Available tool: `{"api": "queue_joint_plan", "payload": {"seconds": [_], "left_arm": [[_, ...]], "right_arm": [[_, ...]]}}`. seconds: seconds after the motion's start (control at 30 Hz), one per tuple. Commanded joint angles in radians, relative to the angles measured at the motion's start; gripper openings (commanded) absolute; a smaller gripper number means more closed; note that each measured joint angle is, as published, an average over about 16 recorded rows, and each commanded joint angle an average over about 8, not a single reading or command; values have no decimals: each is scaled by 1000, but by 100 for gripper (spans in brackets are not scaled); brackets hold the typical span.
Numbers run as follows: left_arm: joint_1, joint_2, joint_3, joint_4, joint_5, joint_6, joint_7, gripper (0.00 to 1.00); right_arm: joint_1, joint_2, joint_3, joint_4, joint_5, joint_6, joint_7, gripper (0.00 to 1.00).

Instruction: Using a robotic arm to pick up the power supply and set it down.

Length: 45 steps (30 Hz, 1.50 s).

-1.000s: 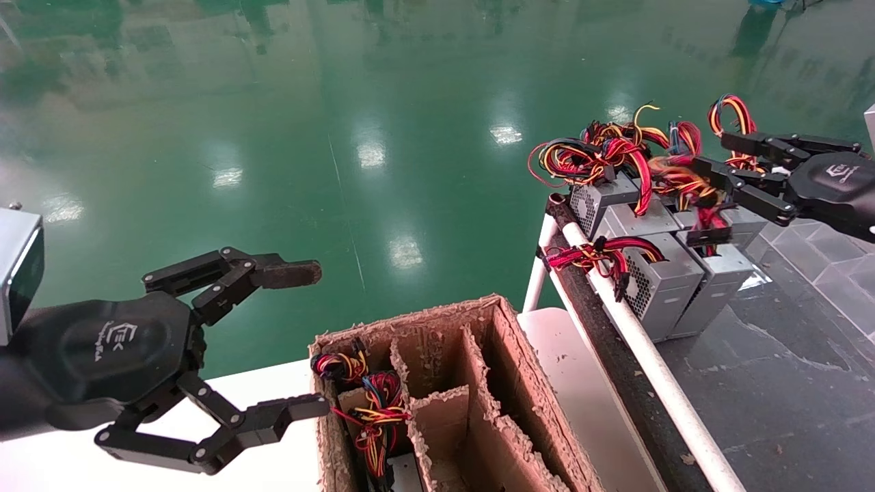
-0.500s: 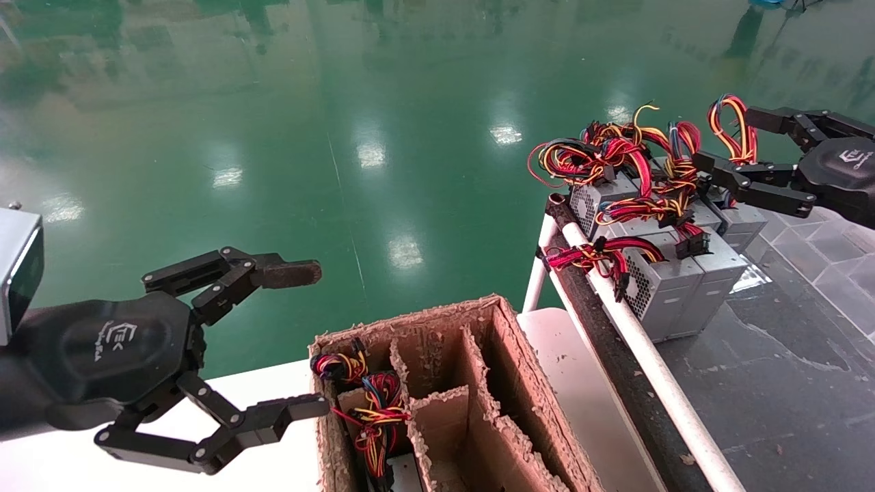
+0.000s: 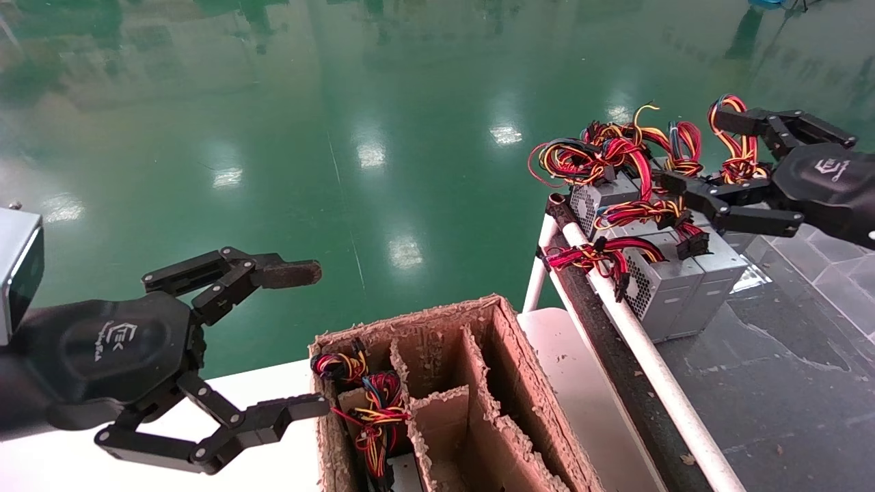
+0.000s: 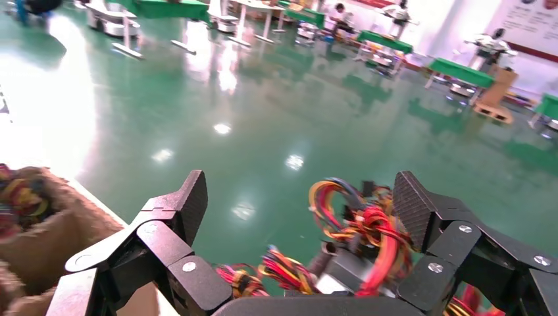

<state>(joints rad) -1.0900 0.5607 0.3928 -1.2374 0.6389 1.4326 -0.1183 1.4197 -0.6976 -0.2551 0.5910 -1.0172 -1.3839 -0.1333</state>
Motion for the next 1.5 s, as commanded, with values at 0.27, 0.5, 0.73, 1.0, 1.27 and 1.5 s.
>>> {"api": "queue_joint_plan", "payload": {"seconds": [0.27, 0.5, 0.73, 1.0, 1.27, 1.5], "left_arm": [[0, 0, 0, 0, 0, 0, 0, 100], [0, 0, 0, 0, 0, 0, 0, 100], [0, 0, 0, 0, 0, 0, 0, 100], [0, 0, 0, 0, 0, 0, 0, 100], [0, 0, 0, 0, 0, 0, 0, 100], [0, 0, 0, 0, 0, 0, 0, 100]], "right_arm": [[-75, 19, -5, 151, 62, -24, 70, 100], [-133, 33, -9, 268, 111, -43, 124, 100], [-192, 48, -14, 385, 159, -62, 178, 100], [-258, 65, -18, 519, 215, -84, 240, 100], [-323, 81, -23, 649, 269, -105, 301, 100], [-356, 89, -25, 715, 296, -116, 327, 100]]}}
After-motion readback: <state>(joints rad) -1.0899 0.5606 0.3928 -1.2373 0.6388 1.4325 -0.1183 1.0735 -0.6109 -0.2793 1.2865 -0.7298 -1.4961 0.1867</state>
